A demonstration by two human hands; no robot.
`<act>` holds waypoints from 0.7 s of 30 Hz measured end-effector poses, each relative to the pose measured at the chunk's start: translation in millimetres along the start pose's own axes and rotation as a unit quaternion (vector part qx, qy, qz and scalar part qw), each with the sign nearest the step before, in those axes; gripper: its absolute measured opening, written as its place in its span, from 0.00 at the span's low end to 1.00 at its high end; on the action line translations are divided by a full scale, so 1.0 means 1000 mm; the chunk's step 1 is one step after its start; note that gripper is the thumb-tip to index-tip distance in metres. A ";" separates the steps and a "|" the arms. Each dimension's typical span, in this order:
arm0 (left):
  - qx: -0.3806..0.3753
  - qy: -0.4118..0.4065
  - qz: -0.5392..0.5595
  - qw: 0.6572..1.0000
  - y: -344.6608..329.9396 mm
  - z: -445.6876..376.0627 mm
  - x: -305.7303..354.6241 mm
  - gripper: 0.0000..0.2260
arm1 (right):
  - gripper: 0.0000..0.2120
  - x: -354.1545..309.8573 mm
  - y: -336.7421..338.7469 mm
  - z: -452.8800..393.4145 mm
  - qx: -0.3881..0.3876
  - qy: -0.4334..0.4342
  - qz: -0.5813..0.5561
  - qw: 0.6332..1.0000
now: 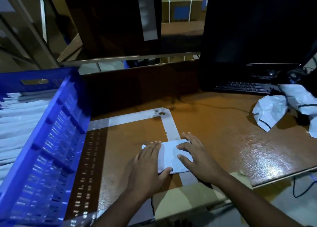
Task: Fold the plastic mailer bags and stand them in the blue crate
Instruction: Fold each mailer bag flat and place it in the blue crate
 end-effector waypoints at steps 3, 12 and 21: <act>-0.005 -0.042 0.007 0.999 0.000 -0.009 0.007 0.29 | 0.24 -0.012 -0.007 -0.005 0.035 0.001 0.074 0.997; -0.037 -0.046 -0.052 0.997 -0.032 0.005 -0.004 0.32 | 0.28 -0.011 -0.038 0.006 0.020 0.043 0.243 0.969; -0.033 -0.049 -0.066 0.996 -0.032 0.007 -0.004 0.30 | 0.30 0.000 -0.021 0.015 -0.028 0.024 0.181 0.983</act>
Point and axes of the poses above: each hand's wrist, its own z-axis away from the middle knuckle, its own y-axis out of the back of the hand, x = y × z, the point moved 8 cm from there along -z, towards the middle knuckle, and after that the axes turned 10 degrees about z, right-handed, at the moved point
